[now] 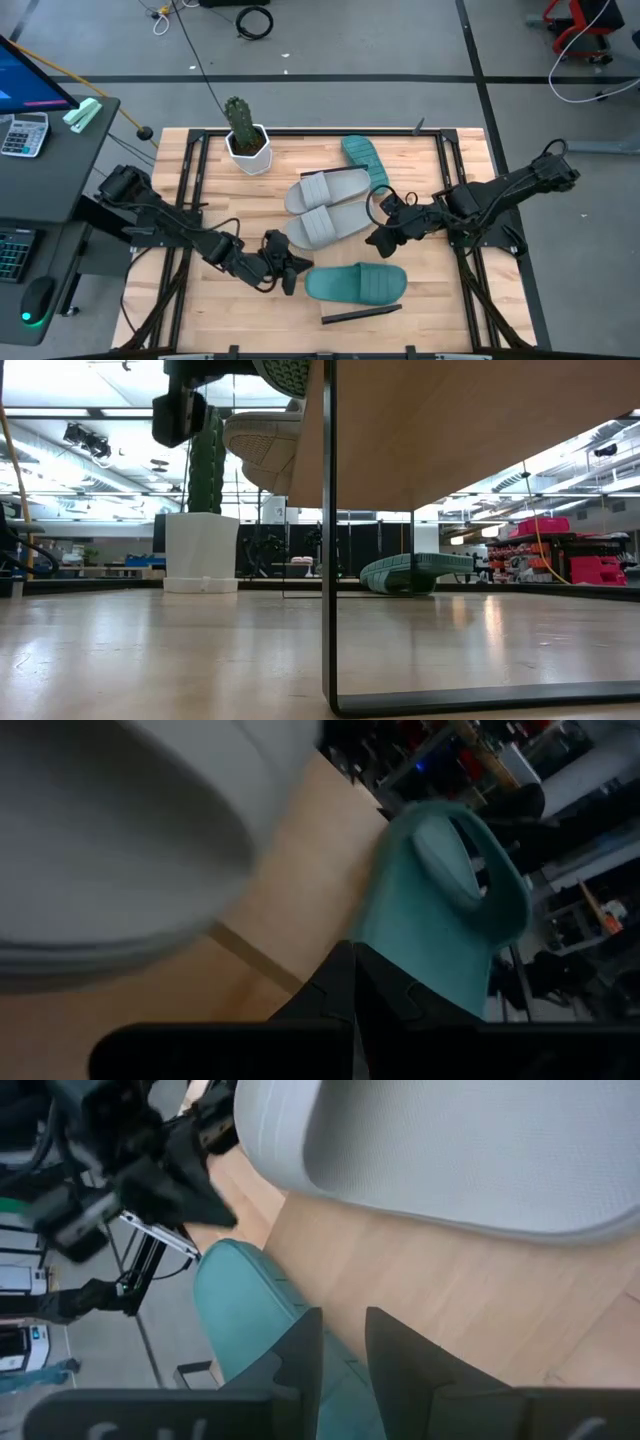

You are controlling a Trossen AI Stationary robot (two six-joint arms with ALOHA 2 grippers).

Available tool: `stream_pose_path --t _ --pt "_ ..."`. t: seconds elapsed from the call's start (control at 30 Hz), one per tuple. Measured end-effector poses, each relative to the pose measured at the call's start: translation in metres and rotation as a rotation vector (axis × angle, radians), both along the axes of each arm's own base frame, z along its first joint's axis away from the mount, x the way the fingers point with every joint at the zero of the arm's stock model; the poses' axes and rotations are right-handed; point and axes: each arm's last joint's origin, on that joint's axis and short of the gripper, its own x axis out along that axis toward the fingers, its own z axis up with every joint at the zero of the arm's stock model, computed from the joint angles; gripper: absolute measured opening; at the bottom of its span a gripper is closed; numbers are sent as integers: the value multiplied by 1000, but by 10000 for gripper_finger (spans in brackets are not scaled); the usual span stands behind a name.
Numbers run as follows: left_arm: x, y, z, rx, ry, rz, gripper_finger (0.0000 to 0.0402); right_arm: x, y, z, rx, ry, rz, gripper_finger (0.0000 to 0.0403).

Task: Pick and place slides into the shelf
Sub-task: Put the bottom green slipper on the shelf

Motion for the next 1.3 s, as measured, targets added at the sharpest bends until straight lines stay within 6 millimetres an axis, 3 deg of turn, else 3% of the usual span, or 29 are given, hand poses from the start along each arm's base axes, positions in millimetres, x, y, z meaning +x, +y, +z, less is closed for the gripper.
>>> stream_pose_path --t 0.27,0.47,1.03,1.3 --pt "20 -5 2 132 140 -7 10 0 0 0 4 1 4 85" --pt "17 1 0 218 269 14 6 0 0 0 5 1 5 85" --pt "19 19 -5 248 335 110 6 0 1 0 7 1 9 85" --pt "19 20 -5 255 329 143 27 0 1 0 14 3 18 85"
